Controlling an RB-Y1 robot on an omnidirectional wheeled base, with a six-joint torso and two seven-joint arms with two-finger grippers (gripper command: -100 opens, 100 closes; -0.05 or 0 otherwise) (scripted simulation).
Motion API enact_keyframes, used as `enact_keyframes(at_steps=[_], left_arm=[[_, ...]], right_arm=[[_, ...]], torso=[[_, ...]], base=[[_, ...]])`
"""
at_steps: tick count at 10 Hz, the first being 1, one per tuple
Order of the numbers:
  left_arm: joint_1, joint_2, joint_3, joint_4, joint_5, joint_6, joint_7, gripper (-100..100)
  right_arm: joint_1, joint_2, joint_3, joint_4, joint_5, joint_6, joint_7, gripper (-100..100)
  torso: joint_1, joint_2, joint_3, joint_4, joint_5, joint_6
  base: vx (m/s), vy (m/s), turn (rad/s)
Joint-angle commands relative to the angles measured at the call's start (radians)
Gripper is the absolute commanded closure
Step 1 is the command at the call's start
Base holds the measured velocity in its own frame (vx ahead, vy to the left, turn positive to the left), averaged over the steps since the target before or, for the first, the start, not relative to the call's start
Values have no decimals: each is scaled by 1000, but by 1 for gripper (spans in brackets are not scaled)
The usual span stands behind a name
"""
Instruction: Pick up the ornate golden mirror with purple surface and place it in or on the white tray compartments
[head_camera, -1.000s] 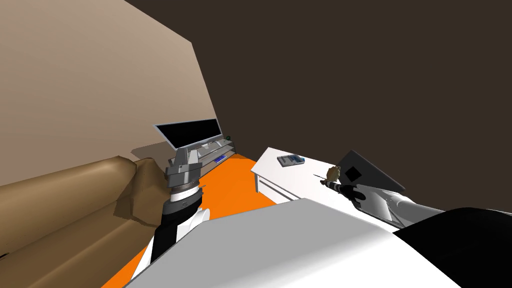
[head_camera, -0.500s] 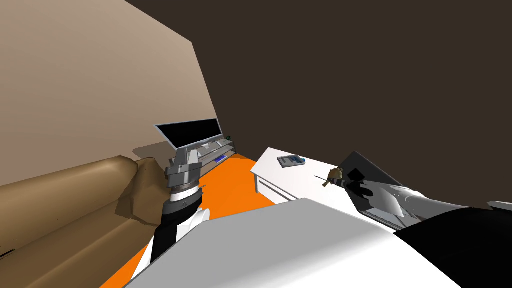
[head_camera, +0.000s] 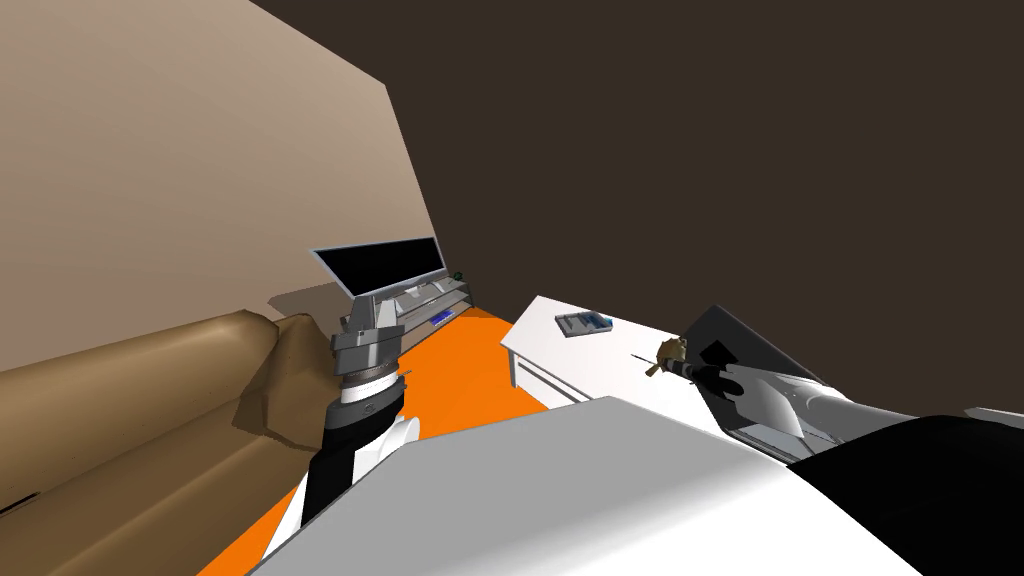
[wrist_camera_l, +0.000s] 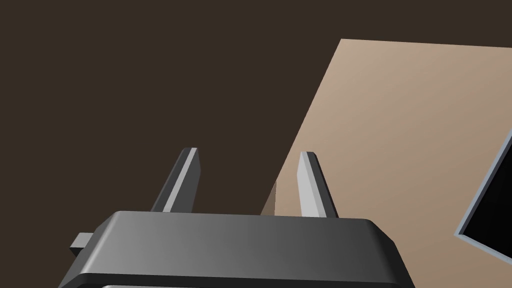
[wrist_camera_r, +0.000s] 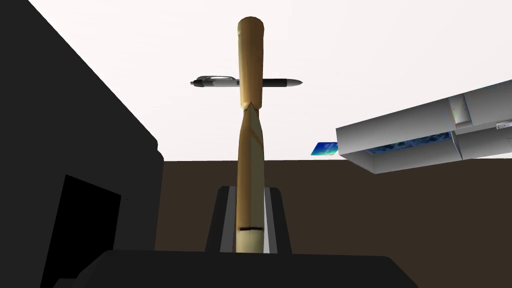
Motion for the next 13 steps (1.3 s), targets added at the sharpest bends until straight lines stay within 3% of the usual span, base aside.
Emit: enact_keyframes(at_steps=[1,3,4,5,6,7,8,13], left_arm=[[0,0,0,0,0,0,0,0],[0,0,0,0,0,0,0,0],[0,0,0,0,0,0,0,0],[0,0,0,0,0,0,0,0],[0,0,0,0,0,0,0,0],[0,0,0,0,0,0,0,0],[0,0,0,0,0,0,0,0],[0,0,0,0,0,0,0,0]], right_arm=[[0,0,0,0,0,0,0,100],[0,0,0,0,0,0,0,100],[0,0,0,0,0,0,0,0],[1,-31,11,-21,-12,-6,-13,100],[-4,-19,11,-8,-9,-4,-6,100],[-5,-21,13,-9,-10,-6,-8,0],[6,-32,27,-17,-41,0,-16,100],[48,-73,82,-48,-165,19,-37,100]], torso=[[0,0,0,0,0,0],[0,1,0,0,0,1],[0,1,1,0,0,1],[0,1,1,0,0,1],[2,2,1,1,1,1],[2,2,1,1,1,1],[1,2,1,1,1,1],[7,0,-1,-3,-7,0]], base=[[1,0,10],[0,0,0],[0,0,0],[-26,35,-58],[-16,23,-21],[0,0,0],[-3,34,76],[-2,70,82]])
